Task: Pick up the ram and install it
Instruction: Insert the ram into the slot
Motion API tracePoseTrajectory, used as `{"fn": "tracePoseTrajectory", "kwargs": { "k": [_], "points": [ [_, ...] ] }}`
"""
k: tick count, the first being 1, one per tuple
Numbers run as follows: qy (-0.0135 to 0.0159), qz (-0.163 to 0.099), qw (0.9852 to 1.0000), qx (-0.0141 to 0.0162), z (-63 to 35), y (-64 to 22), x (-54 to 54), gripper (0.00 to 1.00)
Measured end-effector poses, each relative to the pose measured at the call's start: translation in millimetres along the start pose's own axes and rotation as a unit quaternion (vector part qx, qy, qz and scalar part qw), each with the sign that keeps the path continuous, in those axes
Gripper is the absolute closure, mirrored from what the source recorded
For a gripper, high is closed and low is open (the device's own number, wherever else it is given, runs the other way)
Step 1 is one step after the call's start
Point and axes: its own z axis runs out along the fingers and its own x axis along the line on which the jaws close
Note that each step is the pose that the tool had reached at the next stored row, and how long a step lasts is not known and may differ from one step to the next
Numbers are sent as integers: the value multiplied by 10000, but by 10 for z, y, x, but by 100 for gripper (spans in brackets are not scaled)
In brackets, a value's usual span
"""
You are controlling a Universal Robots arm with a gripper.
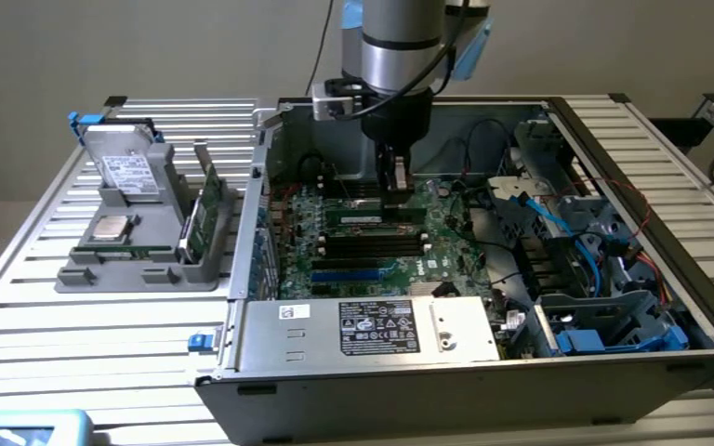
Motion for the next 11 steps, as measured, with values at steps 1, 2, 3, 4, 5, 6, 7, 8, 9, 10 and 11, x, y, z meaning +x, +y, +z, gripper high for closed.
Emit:
{"fn": "tracePoseTrajectory", "kwargs": {
  "k": [1, 2, 3, 4, 5, 6, 7, 8, 9, 10, 11],
  "points": [
    [0, 0, 10000, 0, 5, 0, 0, 87],
    [0, 0, 10000, 0, 10, 0, 0, 87],
    [0, 0, 10000, 0, 15, 0, 1, 87],
    [0, 0, 10000, 0, 19, 0, 1, 87],
    [0, 0, 10000, 0, 23, 0, 0, 87],
    [0, 0, 10000, 0, 27, 0, 0, 87],
    [0, 0, 10000, 0, 29, 0, 2, 87],
    [1, -1, 10000, 0, 32, 0, 8, 87],
    [-1, -1, 10000, 0, 35, 0, 17, 87],
    [0, 0, 10000, 0, 38, 1, 26, 87],
    [0, 0, 10000, 0, 40, 0, 37, 87]
  ]
}}
